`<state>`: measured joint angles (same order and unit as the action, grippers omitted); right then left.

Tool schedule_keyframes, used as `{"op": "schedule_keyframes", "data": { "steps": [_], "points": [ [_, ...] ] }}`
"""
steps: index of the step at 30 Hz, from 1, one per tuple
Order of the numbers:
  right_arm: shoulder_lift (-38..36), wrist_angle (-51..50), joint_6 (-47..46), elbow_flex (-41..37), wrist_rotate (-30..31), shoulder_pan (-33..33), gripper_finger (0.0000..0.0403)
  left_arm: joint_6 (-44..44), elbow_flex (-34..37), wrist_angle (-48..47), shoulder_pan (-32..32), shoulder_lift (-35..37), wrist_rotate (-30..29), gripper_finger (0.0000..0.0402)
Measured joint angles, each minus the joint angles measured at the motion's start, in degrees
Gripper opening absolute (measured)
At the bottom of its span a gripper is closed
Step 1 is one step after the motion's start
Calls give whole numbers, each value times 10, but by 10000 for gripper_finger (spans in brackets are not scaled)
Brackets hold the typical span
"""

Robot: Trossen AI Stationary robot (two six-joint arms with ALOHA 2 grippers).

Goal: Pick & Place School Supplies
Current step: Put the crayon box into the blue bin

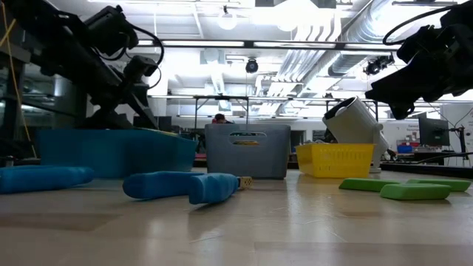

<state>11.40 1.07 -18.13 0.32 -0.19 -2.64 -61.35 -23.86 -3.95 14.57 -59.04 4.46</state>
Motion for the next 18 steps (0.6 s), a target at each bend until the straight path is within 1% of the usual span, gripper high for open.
{"op": "schedule_keyframes", "data": {
  "steps": [4,11,18],
  "points": [
    [0,0,0,0,0,0,106,11,0,0,13,0,3,170],
    [0,0,0,0,0,0,106,18,0,0,28,1,26,170],
    [0,0,0,0,0,0,106,33,0,1,34,31,32,170]
  ]
}}
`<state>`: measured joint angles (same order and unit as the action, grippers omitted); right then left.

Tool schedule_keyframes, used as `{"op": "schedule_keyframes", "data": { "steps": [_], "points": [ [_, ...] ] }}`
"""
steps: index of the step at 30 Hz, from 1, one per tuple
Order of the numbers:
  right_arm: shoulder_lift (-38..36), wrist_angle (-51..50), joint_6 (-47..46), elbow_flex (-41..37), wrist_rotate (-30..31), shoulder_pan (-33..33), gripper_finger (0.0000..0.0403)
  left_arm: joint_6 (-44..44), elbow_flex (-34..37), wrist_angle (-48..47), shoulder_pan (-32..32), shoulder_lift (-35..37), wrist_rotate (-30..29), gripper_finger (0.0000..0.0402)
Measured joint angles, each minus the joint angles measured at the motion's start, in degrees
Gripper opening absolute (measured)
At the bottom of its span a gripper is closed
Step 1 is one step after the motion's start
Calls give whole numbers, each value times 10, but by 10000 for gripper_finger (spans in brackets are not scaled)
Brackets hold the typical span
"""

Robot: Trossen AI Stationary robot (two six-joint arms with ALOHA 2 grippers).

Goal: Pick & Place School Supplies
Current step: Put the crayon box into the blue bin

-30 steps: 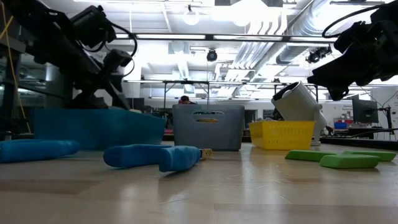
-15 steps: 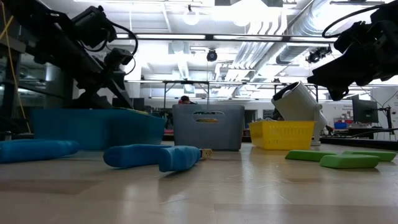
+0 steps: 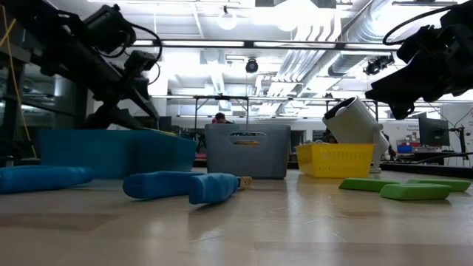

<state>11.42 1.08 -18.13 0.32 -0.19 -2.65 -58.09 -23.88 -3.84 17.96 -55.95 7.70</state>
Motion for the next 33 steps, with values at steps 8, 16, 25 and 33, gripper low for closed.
{"op": "schedule_keyframes", "data": {
  "steps": [8,16,25,33],
  "points": [
    [0,0,0,0,0,0,106,22,-1,-15,0,54,0,170],
    [0,0,0,0,0,0,106,21,-1,-17,-28,55,17,170],
    [0,0,0,0,0,0,106,-21,-7,20,-78,6,10,170],
    [0,0,0,0,0,0,106,-5,-101,-74,-85,-61,17,170]
  ]
}}
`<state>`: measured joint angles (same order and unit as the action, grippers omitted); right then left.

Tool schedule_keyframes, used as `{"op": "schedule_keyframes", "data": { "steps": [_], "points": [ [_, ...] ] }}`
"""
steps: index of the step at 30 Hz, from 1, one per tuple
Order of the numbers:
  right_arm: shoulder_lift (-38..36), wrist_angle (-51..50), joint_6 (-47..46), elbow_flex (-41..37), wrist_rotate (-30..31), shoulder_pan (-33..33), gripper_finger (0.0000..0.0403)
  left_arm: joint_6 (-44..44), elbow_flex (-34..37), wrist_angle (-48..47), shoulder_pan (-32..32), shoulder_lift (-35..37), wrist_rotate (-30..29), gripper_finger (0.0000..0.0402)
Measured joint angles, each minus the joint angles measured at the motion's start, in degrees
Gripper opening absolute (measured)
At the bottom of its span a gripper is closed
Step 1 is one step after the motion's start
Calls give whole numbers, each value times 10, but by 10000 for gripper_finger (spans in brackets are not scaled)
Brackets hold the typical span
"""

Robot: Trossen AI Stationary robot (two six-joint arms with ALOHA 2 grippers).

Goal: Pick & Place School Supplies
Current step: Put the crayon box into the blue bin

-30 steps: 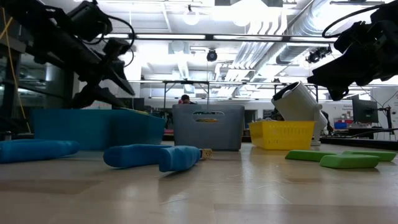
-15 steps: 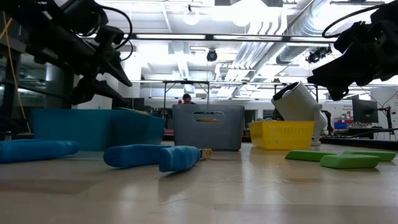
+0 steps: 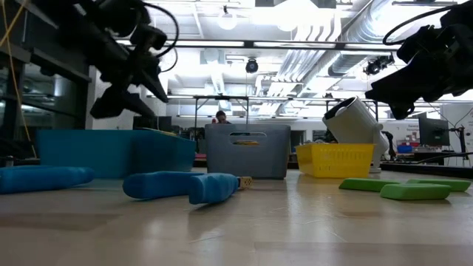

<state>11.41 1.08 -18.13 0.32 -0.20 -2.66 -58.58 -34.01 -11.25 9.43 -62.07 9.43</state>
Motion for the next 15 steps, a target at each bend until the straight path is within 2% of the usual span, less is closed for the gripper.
{"op": "schedule_keyframes", "data": {
  "steps": [5,15],
  "points": [
    [0,0,0,0,0,0,106,19,-83,-138,0,-23,-40,169],
    [0,0,0,0,0,0,106,29,-185,-256,-1,-86,-43,169]
  ]
}}
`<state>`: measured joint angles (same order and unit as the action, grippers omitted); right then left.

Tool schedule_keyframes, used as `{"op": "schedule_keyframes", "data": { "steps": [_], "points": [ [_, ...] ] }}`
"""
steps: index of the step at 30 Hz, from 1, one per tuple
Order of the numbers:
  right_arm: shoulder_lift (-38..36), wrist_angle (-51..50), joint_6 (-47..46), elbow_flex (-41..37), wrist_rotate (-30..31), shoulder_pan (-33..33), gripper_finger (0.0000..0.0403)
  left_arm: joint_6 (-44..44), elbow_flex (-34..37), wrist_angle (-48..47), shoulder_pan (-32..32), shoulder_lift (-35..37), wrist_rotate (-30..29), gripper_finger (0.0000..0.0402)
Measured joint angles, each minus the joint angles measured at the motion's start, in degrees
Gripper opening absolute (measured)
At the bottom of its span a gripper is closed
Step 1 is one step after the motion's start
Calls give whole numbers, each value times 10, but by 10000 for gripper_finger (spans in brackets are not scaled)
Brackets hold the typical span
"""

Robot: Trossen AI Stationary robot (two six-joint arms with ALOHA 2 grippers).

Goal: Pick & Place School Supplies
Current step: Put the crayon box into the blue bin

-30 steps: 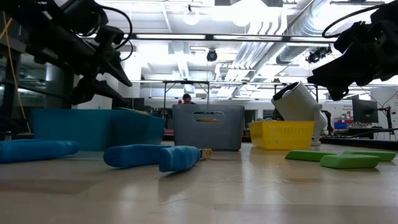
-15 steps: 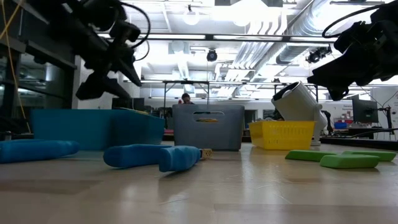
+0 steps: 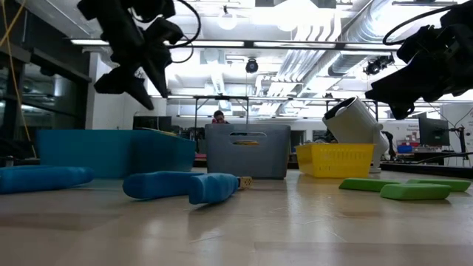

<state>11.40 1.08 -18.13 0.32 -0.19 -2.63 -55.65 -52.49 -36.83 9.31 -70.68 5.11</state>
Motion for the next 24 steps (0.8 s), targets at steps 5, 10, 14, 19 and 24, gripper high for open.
{"op": "schedule_keyframes", "data": {
  "steps": [5,10,14,19,24],
  "points": [
    [0,0,0,0,0,0,106,18,-57,-44,-19,-46,0,169],
    [0,0,0,0,0,0,106,66,-123,-89,-22,-83,-24,169],
    [0,0,0,0,0,0,106,125,-166,-123,6,-108,-27,169],
    [0,0,0,0,0,0,106,223,-199,-133,65,-139,16,169],
    [0,0,0,0,0,0,106,334,-219,-134,129,-168,62,169]
  ]
}}
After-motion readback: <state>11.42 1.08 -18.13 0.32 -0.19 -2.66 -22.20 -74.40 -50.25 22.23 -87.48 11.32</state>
